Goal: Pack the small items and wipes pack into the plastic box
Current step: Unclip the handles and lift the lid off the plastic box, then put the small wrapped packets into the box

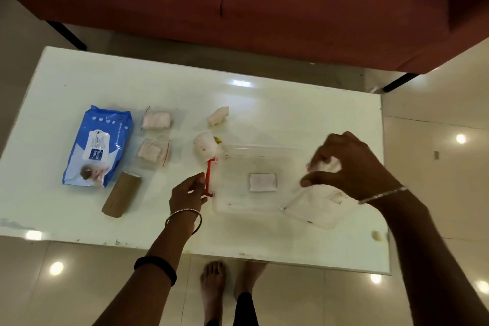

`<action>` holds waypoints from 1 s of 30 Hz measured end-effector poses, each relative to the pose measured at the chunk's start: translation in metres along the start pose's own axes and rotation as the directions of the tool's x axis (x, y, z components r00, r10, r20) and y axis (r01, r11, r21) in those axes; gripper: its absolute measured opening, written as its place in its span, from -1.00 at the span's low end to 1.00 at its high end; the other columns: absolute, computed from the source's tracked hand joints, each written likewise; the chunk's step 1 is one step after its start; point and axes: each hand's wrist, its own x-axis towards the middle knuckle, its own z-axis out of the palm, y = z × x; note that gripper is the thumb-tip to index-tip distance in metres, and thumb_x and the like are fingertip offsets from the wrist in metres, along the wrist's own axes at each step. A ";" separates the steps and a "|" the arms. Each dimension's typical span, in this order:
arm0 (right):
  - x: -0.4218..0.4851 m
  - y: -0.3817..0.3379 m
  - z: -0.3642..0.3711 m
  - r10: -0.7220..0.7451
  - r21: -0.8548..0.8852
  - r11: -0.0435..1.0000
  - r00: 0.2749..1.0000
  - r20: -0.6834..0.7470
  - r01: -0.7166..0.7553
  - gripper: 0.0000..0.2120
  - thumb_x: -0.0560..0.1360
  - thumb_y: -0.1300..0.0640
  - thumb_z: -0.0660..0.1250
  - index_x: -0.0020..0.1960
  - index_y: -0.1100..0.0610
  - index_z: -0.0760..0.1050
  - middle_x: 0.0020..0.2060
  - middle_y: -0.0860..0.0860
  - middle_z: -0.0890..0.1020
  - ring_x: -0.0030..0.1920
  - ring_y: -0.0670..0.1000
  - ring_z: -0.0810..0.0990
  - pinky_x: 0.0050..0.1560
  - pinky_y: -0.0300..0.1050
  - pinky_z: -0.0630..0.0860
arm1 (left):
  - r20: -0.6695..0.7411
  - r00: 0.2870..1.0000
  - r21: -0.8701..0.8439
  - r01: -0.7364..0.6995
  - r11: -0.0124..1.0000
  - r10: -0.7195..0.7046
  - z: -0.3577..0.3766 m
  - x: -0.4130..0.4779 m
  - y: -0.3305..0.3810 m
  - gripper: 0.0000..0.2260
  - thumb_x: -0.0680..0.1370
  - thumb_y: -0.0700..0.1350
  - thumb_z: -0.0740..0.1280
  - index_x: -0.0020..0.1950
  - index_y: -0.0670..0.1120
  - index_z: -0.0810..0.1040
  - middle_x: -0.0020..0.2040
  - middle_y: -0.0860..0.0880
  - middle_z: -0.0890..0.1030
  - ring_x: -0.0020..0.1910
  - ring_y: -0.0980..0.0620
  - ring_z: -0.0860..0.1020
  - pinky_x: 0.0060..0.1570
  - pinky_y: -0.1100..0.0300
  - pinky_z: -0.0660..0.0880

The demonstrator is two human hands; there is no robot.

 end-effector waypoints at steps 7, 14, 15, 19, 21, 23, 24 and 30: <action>-0.086 0.084 -0.044 0.162 -0.073 0.980 0.951 -0.265 -0.187 -0.85 0.31 0.12 0.57 -0.21 0.06 0.61 -0.29 -0.05 0.55 -0.26 -0.01 0.48 -0.26 -0.17 0.37 | -0.233 0.935 0.409 -0.155 0.899 0.267 -0.005 -0.023 0.016 -0.83 0.55 -0.10 0.31 0.06 -0.08 0.65 0.04 -0.15 0.67 0.05 -0.17 0.60 0.14 0.08 0.45; -0.062 0.123 0.030 0.122 -0.011 0.986 0.778 -0.616 -0.164 -0.85 0.40 0.29 0.49 -0.25 0.27 0.52 -0.27 0.13 0.56 -0.19 0.17 0.50 -0.14 0.01 0.45 | -0.222 0.803 0.506 -0.390 0.769 0.553 0.025 -0.041 0.032 -0.86 0.53 -0.18 0.33 0.04 -0.14 0.64 -0.03 -0.18 0.65 0.01 -0.15 0.58 0.06 -0.01 0.43; -0.056 0.129 0.042 0.115 -0.017 0.987 0.775 -0.622 -0.160 -0.84 0.41 0.31 0.48 -0.25 0.28 0.50 -0.28 0.14 0.55 -0.19 0.16 0.48 -0.11 0.02 0.47 | -0.207 0.798 0.516 -0.402 0.756 0.566 0.031 -0.041 0.034 -0.86 0.53 -0.17 0.34 0.03 -0.14 0.64 -0.04 -0.17 0.65 0.01 -0.15 0.58 0.03 -0.03 0.44; -0.037 0.152 0.088 0.069 -0.111 0.980 0.804 -0.591 -0.165 -0.79 0.38 0.43 0.46 -0.25 0.26 0.45 -0.32 0.11 0.49 -0.24 0.11 0.40 0.09 0.07 0.52 | -0.192 0.797 0.537 -0.403 0.741 0.572 0.047 -0.036 0.037 -0.87 0.52 -0.15 0.36 0.02 -0.14 0.64 -0.06 -0.17 0.63 -0.02 -0.13 0.57 -0.02 0.06 0.43; -0.031 0.166 0.106 0.079 -0.126 0.976 0.826 -0.559 -0.179 -0.76 0.36 0.50 0.42 -0.23 0.24 0.43 -0.31 0.10 0.48 -0.21 0.10 0.37 0.13 0.03 0.47 | -0.196 0.800 0.537 -0.396 0.745 0.567 0.050 -0.032 0.039 -0.88 0.52 -0.16 0.36 0.01 -0.13 0.64 -0.07 -0.15 0.63 -0.03 -0.12 0.58 -0.05 0.08 0.42; -0.029 0.179 0.120 0.109 -0.123 0.972 0.850 -0.515 -0.200 -0.74 0.33 0.55 0.39 -0.20 0.24 0.43 -0.28 0.10 0.47 -0.17 0.09 0.35 0.06 -0.01 0.45 | -0.197 0.806 0.538 -0.387 0.749 0.558 0.050 -0.027 0.039 -0.89 0.52 -0.16 0.36 0.01 -0.11 0.63 -0.06 -0.13 0.63 -0.03 -0.10 0.59 -0.06 0.03 0.45; -0.028 0.184 0.125 0.125 -0.125 0.970 0.867 -0.483 -0.209 -0.71 0.31 0.57 0.38 -0.19 0.24 0.43 -0.26 0.09 0.48 -0.15 0.09 0.35 -0.03 -0.05 0.45 | -0.200 0.809 0.534 -0.383 0.753 0.553 0.049 -0.025 0.039 -0.89 0.51 -0.15 0.36 0.01 -0.10 0.63 -0.06 -0.12 0.63 -0.04 -0.09 0.59 -0.06 0.00 0.47; -0.023 0.197 0.141 0.220 -0.148 0.953 0.938 -0.269 -0.266 -0.66 0.21 0.60 0.40 -0.19 0.23 0.51 -0.21 0.08 0.57 -0.07 0.15 0.53 -0.27 -0.21 0.35 | -0.233 0.830 0.487 -0.352 0.799 0.507 0.051 -0.017 0.037 -0.89 0.51 -0.15 0.36 0.01 -0.08 0.63 -0.05 -0.05 0.64 -0.07 -0.01 0.61 -0.04 -0.04 0.54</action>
